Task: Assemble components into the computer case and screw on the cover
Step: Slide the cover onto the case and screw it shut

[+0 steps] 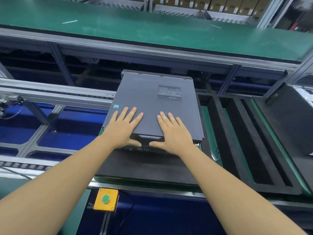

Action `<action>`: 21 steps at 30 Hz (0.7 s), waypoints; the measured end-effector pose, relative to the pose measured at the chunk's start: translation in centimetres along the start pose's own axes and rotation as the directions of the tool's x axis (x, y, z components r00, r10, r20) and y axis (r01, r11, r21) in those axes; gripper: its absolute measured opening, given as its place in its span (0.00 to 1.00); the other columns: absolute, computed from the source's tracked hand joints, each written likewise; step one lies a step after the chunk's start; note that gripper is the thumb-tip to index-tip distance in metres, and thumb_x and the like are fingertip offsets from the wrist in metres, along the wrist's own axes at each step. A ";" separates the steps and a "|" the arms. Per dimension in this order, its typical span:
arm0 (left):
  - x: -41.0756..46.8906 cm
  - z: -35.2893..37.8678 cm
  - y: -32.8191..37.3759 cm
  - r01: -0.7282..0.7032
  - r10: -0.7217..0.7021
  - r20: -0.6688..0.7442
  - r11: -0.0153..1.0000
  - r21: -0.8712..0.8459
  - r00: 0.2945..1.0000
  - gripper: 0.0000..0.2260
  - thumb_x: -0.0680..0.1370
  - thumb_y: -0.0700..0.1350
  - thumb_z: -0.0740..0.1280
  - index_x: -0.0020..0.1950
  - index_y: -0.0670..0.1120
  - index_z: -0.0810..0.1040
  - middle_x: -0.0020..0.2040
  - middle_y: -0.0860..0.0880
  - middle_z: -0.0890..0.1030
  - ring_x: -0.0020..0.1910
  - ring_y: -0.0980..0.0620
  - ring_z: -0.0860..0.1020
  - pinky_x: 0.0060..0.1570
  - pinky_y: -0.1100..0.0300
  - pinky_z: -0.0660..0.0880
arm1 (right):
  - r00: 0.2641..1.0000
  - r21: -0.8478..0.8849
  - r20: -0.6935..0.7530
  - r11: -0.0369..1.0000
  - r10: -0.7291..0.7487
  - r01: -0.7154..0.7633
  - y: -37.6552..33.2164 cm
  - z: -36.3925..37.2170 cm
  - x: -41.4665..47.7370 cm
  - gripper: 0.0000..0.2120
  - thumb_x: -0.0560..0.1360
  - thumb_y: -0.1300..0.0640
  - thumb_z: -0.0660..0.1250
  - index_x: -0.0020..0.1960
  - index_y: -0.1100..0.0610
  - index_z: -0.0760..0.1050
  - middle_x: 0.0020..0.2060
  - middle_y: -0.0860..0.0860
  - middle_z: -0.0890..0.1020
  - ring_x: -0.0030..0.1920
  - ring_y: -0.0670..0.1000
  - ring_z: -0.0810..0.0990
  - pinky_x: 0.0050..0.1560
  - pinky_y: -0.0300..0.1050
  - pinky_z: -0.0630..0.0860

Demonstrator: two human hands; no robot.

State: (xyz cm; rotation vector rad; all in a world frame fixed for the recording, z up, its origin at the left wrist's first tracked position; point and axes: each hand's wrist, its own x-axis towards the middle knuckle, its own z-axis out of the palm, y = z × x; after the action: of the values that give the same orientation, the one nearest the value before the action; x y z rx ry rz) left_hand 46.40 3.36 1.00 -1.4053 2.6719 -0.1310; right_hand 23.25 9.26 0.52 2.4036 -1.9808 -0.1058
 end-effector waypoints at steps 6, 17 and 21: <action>2.6 -0.3 -0.4 0.038 -0.035 0.054 0.998 -0.048 0.998 0.62 0.52 0.86 0.40 0.79 0.54 0.32 0.80 0.48 0.36 0.79 0.41 0.38 0.76 0.38 0.43 | 0.999 0.088 0.029 0.996 0.015 -0.018 0.8 -0.4 2.1 0.61 0.63 0.14 0.41 0.84 0.51 0.41 0.83 0.46 0.43 0.83 0.52 0.41 0.82 0.56 0.42; 3.2 -0.5 -1.3 0.028 -0.015 0.113 0.993 -0.118 0.993 0.55 0.57 0.85 0.38 0.78 0.58 0.32 0.80 0.52 0.34 0.79 0.45 0.36 0.76 0.39 0.40 | 1.000 0.102 0.019 0.995 0.011 -0.013 0.9 -0.8 2.2 0.53 0.69 0.19 0.40 0.84 0.51 0.43 0.83 0.46 0.44 0.83 0.52 0.41 0.81 0.55 0.42; 3.7 -1.7 -1.9 0.082 -0.053 0.121 0.965 -0.250 0.991 0.46 0.62 0.83 0.37 0.78 0.66 0.41 0.81 0.57 0.42 0.79 0.50 0.42 0.75 0.43 0.44 | 1.000 0.153 -0.008 0.988 0.029 -0.027 0.9 -1.5 2.6 0.51 0.70 0.19 0.49 0.82 0.51 0.54 0.82 0.46 0.54 0.81 0.53 0.51 0.78 0.56 0.52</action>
State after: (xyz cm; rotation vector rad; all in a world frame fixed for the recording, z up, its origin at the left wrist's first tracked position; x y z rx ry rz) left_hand 45.65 -0.72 2.74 -1.5237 2.6210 0.2879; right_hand 22.96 6.45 2.02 2.4587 -2.0897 0.0615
